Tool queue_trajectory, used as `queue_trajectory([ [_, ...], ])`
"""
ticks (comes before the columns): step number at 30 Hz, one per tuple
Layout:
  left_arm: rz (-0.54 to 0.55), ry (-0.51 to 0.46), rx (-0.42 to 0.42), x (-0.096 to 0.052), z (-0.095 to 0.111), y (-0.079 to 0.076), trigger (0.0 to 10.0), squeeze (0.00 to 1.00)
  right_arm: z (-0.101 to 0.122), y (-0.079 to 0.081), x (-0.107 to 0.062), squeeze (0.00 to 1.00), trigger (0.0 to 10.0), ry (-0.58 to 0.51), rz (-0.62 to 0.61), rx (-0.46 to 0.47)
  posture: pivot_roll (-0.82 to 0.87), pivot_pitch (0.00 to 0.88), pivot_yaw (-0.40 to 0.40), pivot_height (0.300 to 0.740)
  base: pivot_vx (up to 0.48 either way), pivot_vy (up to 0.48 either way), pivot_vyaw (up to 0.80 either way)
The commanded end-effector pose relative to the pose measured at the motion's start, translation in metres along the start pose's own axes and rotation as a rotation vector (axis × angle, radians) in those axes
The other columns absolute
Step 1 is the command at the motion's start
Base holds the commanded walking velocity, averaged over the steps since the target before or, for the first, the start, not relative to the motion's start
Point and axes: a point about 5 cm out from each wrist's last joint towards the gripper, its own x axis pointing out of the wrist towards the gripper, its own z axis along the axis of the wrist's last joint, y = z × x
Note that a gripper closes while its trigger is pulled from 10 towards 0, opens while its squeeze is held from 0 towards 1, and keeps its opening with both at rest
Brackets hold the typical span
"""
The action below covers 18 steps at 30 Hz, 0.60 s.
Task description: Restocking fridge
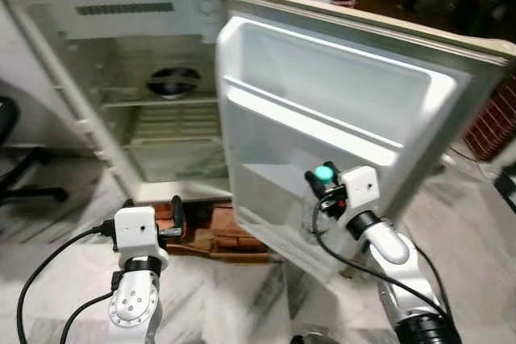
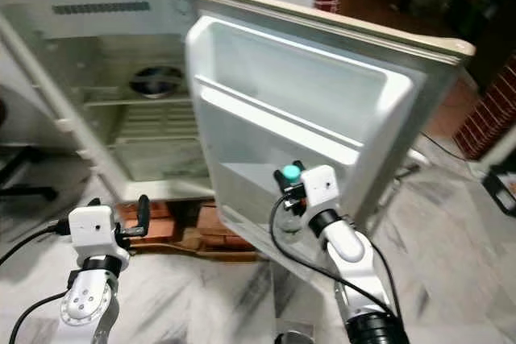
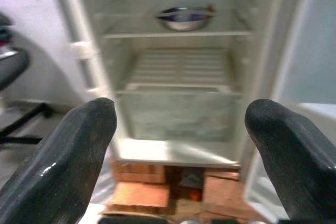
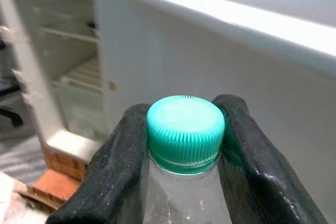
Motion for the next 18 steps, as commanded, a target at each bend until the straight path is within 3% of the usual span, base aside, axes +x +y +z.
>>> queue_trajectory([
  [1,0.014,0.015,0.013,-0.0007,-0.0024,0.0055,10.0,0.0,0.0045,0.0064,0.0042,0.0,10.0,-0.027,0.021,0.005,-0.01,0.044,0.012,0.74,0.0,0.48,0.0],
  [8,0.011,0.014,0.013,-0.0001,-0.0022,0.0041,10.0,0.0,0.0039,0.0064,0.0045,0.0,10.0,-0.026,0.022,0.003,-0.01,0.045,0.012,0.74,0.0,0.48,0.0],
  [15,0.002,0.005,0.037,0.0004,-0.0021,0.0029,10.0,0.0,0.0009,0.0046,0.0047,0.0,10.0,-0.002,0.006,0.003,-0.01,0.044,0.014,0.74,0.0,0.0,0.0],
  [18,-0.001,-0.004,0.047,0.0009,-0.0015,0.0022,10.0,0.0,0.0009,0.0034,0.0052,0.0,10.0,-0.002,0.001,0.01,-0.01,0.044,0.013,0.74,0.0,0.0,-0.8],
])
